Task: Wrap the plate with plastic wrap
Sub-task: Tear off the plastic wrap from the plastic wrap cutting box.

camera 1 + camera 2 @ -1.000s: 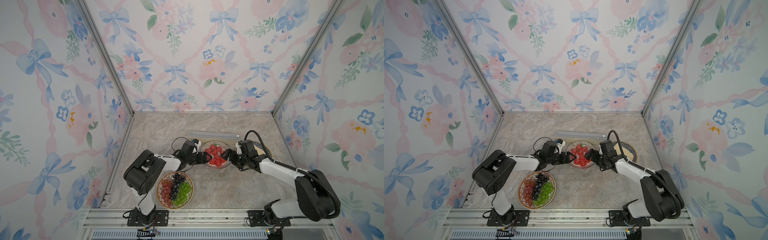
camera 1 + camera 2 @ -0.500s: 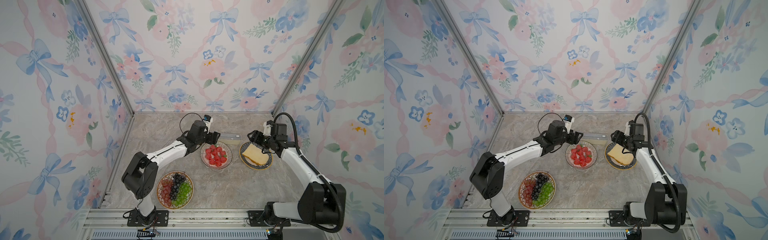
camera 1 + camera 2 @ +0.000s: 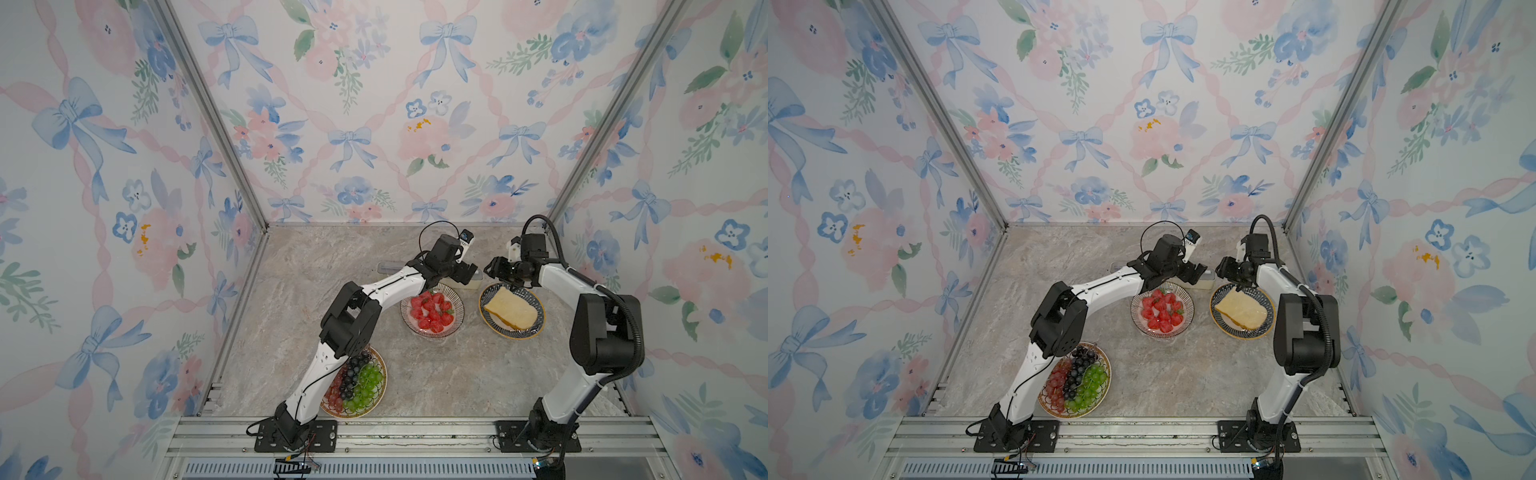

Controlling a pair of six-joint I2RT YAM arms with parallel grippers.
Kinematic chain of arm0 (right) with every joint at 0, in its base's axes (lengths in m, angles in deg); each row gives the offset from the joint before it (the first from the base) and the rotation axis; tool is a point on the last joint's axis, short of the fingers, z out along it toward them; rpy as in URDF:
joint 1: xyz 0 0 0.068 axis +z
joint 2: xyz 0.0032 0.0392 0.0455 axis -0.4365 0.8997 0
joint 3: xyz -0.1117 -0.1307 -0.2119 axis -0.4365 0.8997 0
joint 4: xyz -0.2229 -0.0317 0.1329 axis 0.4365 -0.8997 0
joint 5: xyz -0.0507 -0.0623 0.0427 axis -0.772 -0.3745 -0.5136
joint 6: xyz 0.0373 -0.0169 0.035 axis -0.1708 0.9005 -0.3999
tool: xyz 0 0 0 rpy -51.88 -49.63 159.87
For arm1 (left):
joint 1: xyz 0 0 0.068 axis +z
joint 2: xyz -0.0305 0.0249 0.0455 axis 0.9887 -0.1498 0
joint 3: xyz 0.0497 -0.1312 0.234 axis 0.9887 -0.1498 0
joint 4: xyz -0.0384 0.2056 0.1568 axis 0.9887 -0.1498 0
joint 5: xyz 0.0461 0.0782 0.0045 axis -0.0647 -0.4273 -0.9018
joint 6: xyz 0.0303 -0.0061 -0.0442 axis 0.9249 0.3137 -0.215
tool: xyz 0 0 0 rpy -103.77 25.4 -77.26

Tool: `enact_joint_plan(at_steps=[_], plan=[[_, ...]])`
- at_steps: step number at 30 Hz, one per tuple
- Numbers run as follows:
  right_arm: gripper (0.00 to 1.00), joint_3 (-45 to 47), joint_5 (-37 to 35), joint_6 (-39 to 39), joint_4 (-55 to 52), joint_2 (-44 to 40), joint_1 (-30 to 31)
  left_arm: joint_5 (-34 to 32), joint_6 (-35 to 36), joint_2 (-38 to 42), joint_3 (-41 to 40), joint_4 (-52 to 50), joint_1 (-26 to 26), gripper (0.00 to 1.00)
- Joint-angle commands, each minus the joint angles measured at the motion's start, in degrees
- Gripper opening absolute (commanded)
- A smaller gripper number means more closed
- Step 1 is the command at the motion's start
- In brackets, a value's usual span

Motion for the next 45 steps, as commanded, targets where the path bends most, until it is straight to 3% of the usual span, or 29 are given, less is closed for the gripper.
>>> enact_joint_plan(at_steps=[1,5,11,25,45], plan=[[0.62,-2.27,1.11,-0.09,-0.26,1.77,0.47,-0.07,2.70,-3.84,5.23,-0.49,-0.51,0.93],[0.61,-3.22,1.42,-0.24,0.05,3.30,0.56,-2.59,2.19,-8.03,10.10,-0.53,-0.47,0.93],[0.61,-4.41,1.15,-0.06,-1.06,5.29,0.56,-0.75,2.67,-11.74,13.61,-0.45,-0.48,0.92],[0.58,-5.02,-2.05,1.14,-5.12,7.80,0.99,0.82,4.53,-12.66,11.67,-0.62,-0.47,0.90],[0.56,-6.76,-9.31,3.83,-11.10,8.60,1.36,-2.57,5.36,-11.05,8.64,-2.22,1.16,0.89]])
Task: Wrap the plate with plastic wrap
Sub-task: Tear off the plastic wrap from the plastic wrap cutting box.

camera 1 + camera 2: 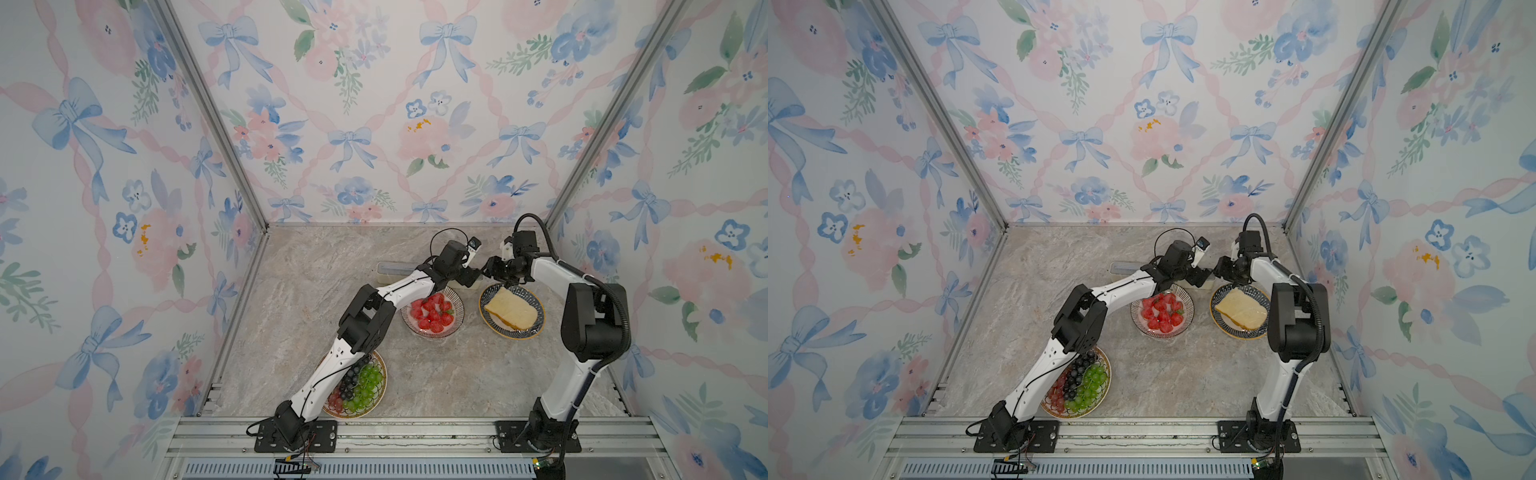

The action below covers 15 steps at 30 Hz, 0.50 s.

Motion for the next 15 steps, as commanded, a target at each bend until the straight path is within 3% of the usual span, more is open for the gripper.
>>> enact_joint_plan(at_steps=[1,15], plan=[[0.56,-0.33,-5.92,2.27,-7.09,2.55,0.30,-1.82,0.45,0.67,-2.25,-3.23,1.51,0.90],[0.56,-1.32,-9.58,3.85,-9.64,3.45,0.95,-3.32,0.66,5.04,-8.32,-3.25,4.07,0.89]])
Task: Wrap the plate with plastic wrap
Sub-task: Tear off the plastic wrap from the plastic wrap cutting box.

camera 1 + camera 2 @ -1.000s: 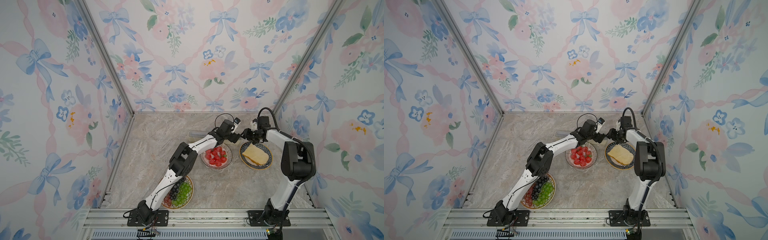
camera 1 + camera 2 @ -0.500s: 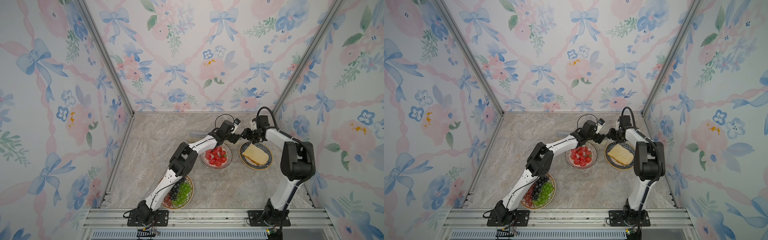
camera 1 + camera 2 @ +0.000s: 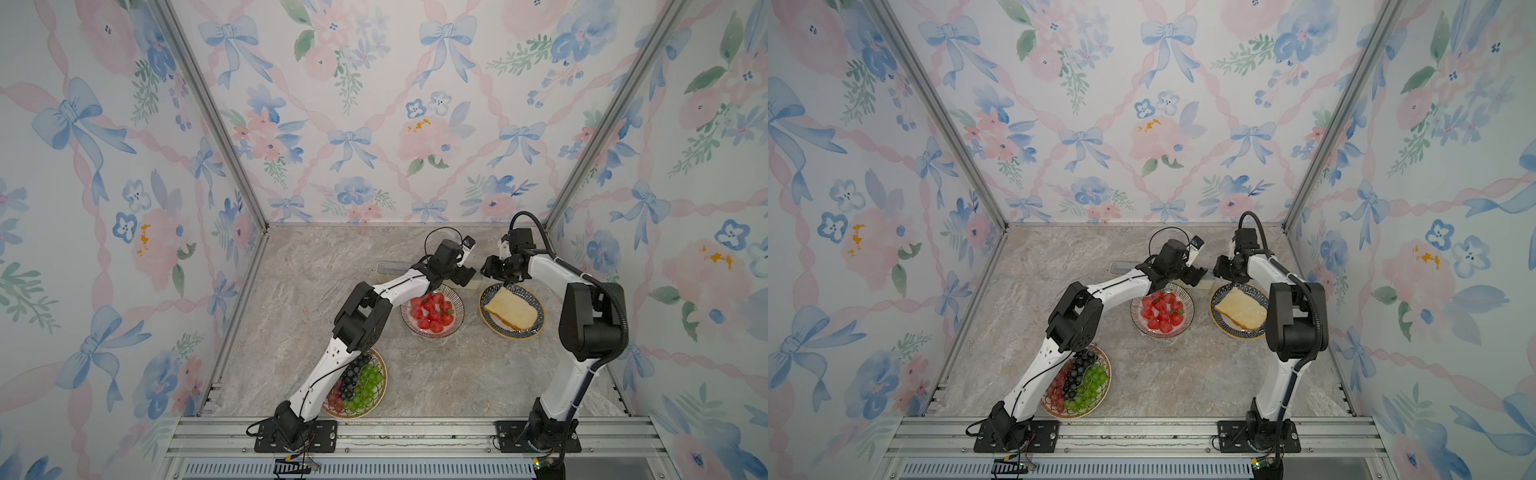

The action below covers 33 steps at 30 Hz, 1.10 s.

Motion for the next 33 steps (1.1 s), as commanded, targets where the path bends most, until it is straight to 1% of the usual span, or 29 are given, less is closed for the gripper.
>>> enact_joint_plan(at_steps=[1,15,33], plan=[[0.56,0.61,-6.06,1.59,-7.11,3.03,-0.23,-3.89,0.89,2.01,-3.47,-4.09,2.72,0.89],[0.56,0.22,-8.17,2.04,-8.34,2.69,-0.24,-5.58,-0.29,7.61,-11.74,-3.97,6.70,0.90],[0.55,0.00,-8.77,1.87,-8.69,2.86,-0.19,-7.91,-0.21,14.39,-20.90,-3.29,10.08,0.90]])
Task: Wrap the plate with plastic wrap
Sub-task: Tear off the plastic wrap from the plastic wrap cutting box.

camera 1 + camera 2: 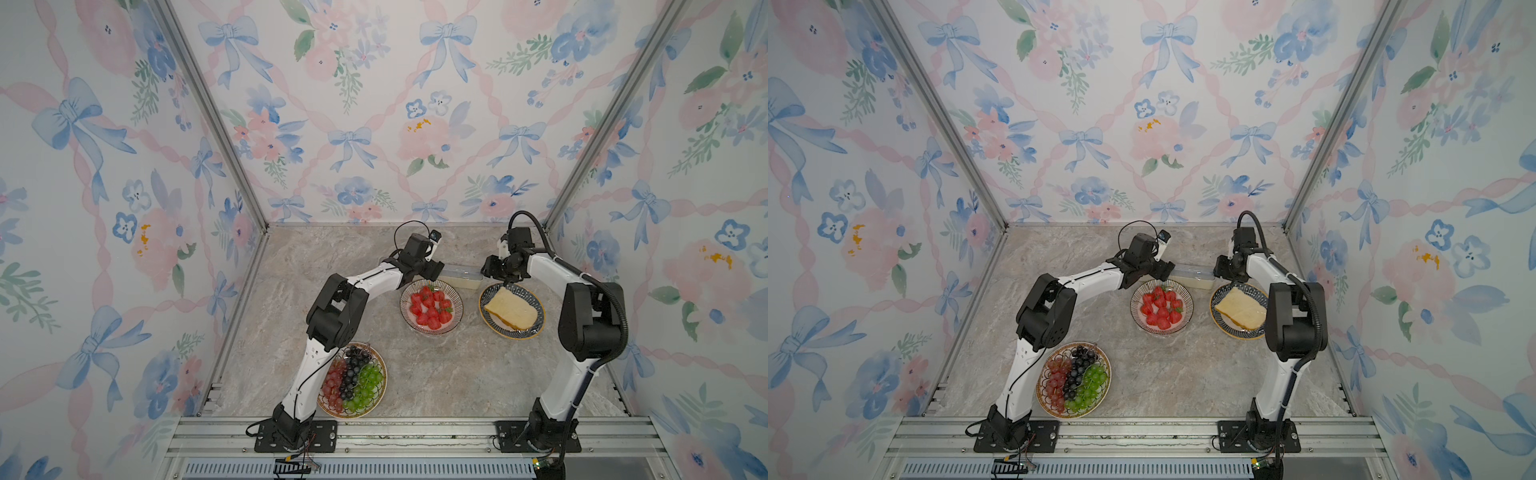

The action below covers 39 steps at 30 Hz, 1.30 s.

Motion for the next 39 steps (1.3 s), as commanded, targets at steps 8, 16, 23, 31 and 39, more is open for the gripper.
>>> enact_joint_plan(at_steps=[8,16,23,31,39], plan=[[0.55,0.73,-7.05,1.32,-7.51,2.84,-0.57,-6.60,0.33,4.09,-6.90,-1.18,4.83,0.91],[0.55,0.45,-7.39,1.40,-7.86,2.72,-0.56,-7.20,0.35,6.54,-11.74,0.83,8.48,0.91],[0.55,0.08,-7.56,1.40,-8.19,2.84,-0.62,-7.91,0.44,8.85,-16.39,3.62,12.10,0.91],[0.55,0.20,-7.93,1.50,-8.48,2.61,-0.61,-8.25,-0.57,9.68,-17.13,4.38,16.39,0.92],[0.57,-2.51,-6.18,1.67,-7.85,2.09,-0.33,-6.91,-1.16,12.77,-19.21,5.01,18.30,0.93]])
